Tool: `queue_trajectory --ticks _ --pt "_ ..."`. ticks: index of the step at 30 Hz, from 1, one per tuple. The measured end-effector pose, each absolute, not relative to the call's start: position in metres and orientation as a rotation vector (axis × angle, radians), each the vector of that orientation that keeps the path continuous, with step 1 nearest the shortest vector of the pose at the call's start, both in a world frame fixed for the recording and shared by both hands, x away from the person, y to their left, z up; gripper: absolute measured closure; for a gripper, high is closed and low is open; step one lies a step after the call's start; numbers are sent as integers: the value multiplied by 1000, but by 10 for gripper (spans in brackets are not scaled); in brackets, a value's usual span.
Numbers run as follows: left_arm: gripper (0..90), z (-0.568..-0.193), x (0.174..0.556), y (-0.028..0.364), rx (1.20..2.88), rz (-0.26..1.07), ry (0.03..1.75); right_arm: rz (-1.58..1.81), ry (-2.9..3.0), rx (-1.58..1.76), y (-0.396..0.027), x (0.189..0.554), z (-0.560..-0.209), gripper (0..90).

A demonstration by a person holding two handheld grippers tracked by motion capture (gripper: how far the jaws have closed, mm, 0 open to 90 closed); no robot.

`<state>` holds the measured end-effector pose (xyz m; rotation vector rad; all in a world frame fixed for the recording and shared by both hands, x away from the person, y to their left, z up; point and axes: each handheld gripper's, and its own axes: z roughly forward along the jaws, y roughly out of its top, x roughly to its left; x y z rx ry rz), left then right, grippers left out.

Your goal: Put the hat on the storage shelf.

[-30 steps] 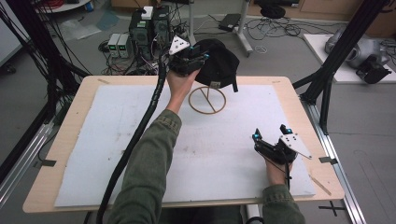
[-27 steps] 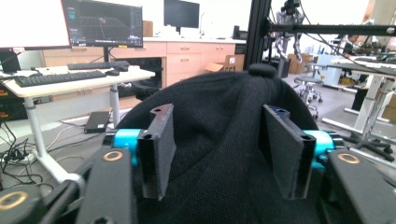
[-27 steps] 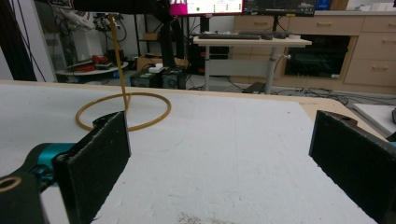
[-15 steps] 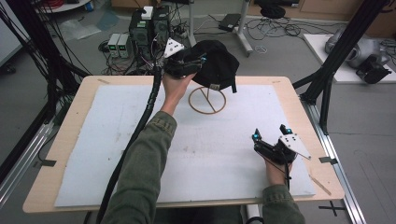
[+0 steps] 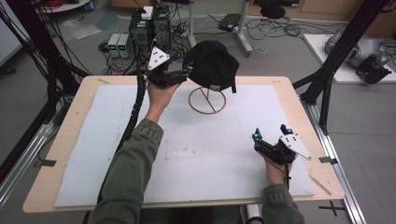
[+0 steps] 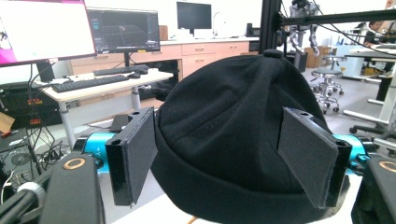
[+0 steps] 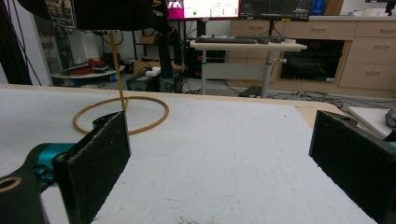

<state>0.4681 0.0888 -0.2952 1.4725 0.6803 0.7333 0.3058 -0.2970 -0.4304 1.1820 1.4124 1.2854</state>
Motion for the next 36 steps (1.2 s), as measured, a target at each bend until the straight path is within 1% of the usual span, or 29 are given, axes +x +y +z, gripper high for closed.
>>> queue_trajectory --ticks 9,17,22,30,36 --pt "290 -295 452 112 1505 767 644 1282 1417 1186 -296 305 -430 44" --pt "278 -305 440 147 1502 776 653 1273 1421 1184 -295 306 -431 44" --pt "272 -311 426 169 1500 793 664 1267 1428 1181 -294 306 -431 44" --pt "263 -327 396 218 1441 842 749 1269 1416 1196 -292 304 -431 44" --pt "252 -338 377 247 1406 894 809 1269 1424 1184 -290 304 -431 44"
